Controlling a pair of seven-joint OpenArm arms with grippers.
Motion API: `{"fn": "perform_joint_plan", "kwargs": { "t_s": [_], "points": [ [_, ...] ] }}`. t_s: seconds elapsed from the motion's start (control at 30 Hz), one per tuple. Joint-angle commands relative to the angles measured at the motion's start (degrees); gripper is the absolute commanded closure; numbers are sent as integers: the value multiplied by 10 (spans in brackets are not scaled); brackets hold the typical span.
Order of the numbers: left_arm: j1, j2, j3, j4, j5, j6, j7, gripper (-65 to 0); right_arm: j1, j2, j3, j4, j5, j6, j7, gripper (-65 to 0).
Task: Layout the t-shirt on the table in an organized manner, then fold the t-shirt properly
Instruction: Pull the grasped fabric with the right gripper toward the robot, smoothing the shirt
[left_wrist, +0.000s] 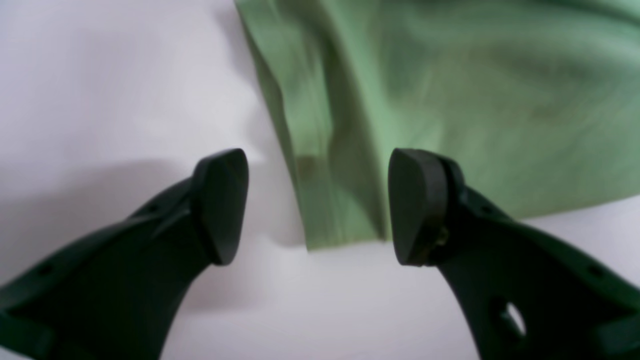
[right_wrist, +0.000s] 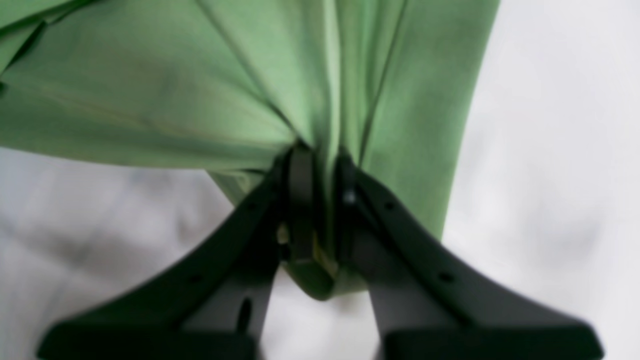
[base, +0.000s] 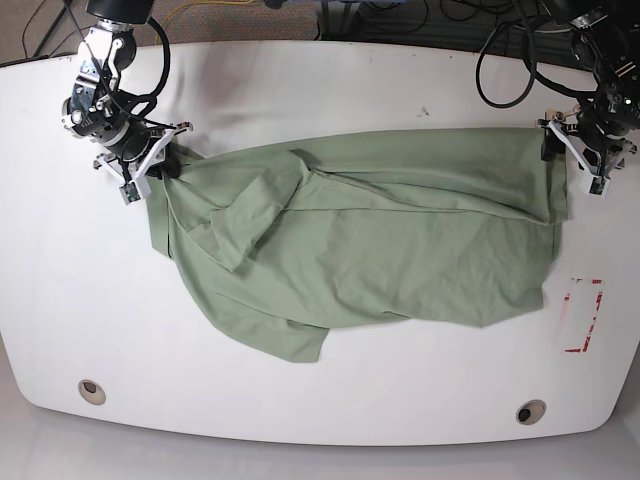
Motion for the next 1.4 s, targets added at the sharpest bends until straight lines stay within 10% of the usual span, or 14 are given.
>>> {"fn": "perform_joint_plan", "kwargs": {
  "t_s": [0.0, 0.53, 0.83, 1.37],
  "points": [
    [-4, -7, -1, -5, -8, 0, -23, -415, 5, 7, 3, 8, 5, -1, 7, -55],
    [-1, -10, 30, -85, -3, 0, -73, -389, 1, 7, 4, 9, 5, -1, 6, -52],
    [25, -10, 31, -72, -3, 0, -68, -25, -18, 7, 5, 16, 5, -1, 5, -22],
    [162, -40, 29, 57, -8, 0, -68, -68, -155, 11, 7, 128, 5, -1, 5, -13]
  ]
}}
